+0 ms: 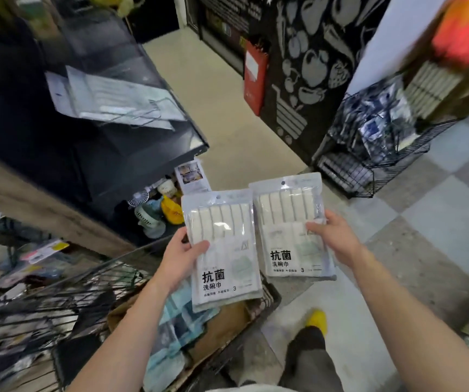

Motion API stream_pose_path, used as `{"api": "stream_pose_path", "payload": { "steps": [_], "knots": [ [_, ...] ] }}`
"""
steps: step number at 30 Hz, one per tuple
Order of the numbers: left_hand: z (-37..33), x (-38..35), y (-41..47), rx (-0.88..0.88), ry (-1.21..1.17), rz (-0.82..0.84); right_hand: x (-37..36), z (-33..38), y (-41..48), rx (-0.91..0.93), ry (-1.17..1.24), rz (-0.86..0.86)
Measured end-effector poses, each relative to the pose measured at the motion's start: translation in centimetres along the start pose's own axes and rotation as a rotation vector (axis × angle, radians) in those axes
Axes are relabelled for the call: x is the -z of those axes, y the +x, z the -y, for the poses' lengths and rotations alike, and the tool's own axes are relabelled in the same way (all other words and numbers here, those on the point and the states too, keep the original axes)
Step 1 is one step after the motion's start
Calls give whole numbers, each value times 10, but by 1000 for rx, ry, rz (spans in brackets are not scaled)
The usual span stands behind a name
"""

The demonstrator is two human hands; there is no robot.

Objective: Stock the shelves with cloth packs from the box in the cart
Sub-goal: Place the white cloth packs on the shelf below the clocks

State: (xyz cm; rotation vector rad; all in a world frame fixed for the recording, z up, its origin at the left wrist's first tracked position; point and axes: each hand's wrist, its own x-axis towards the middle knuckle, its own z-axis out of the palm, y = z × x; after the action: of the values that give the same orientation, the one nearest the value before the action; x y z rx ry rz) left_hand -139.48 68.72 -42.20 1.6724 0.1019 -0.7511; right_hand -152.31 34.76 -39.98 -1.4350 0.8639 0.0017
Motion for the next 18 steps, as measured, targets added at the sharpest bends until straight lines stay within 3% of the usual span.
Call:
{"api": "stream_pose_path", "payload": {
  "steps": [11, 18],
  "knots": [
    [-108, -194, 51, -90, 30, -56, 187, 75, 98, 71, 10, 39],
    [-177, -245, 70, -170, 54, -103, 234, 151, 150, 156, 15, 69]
  ]
}}
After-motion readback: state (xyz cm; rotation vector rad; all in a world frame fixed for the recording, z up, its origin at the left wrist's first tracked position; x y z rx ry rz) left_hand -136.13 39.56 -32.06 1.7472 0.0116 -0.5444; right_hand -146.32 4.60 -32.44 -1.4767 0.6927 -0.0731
